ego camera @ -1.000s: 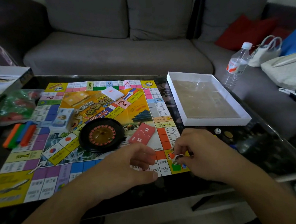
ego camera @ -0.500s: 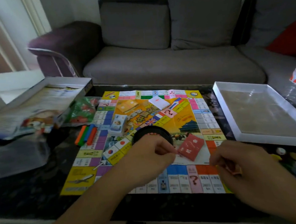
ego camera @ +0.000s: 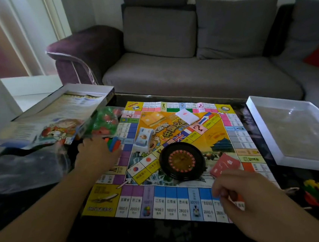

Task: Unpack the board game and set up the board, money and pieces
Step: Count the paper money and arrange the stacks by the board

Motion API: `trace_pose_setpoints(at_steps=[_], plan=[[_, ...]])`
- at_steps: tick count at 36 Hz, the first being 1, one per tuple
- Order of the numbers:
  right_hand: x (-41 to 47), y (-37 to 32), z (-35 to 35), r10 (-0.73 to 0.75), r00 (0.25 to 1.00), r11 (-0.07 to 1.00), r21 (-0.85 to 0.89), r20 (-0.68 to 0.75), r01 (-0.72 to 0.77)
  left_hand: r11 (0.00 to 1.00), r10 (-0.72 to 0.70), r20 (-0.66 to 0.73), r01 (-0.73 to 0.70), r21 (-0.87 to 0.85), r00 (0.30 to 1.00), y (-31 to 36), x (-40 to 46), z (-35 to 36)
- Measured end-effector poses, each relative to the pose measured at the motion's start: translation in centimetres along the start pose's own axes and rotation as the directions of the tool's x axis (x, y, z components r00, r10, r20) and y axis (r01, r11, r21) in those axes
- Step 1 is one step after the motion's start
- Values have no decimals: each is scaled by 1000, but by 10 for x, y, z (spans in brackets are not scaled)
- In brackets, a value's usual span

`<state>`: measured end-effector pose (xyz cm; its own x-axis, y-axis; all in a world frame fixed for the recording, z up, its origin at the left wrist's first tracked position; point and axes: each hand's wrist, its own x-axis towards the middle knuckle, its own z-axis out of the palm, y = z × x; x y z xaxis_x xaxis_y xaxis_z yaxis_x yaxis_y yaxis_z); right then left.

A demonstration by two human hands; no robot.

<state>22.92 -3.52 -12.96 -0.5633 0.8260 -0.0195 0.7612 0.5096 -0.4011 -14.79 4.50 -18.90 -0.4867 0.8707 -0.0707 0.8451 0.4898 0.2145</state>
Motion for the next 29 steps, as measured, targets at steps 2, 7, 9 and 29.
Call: trace_pose_setpoints(at_steps=[2, 7, 9, 29], plan=[[3, -2, 2, 4, 1000, 1000, 3, 9, -4, 994, 53, -17, -54, -92, 998, -3, 5, 2], [8, -7, 7, 43, 999, 999, 13, 17, -43, 950, 47, 34, -34, -310, 998, 0, -5, -20], [11, -9, 10, 70, 998, 997, 44, -5, -70, 922, 51, 53, -27, -387, 997, 5, -14, -34], [25, -22, 12, 530, 835, 228, 924, 147, -307, 627, 506, 220, -180, -758, 834, 121, -168, -7]])
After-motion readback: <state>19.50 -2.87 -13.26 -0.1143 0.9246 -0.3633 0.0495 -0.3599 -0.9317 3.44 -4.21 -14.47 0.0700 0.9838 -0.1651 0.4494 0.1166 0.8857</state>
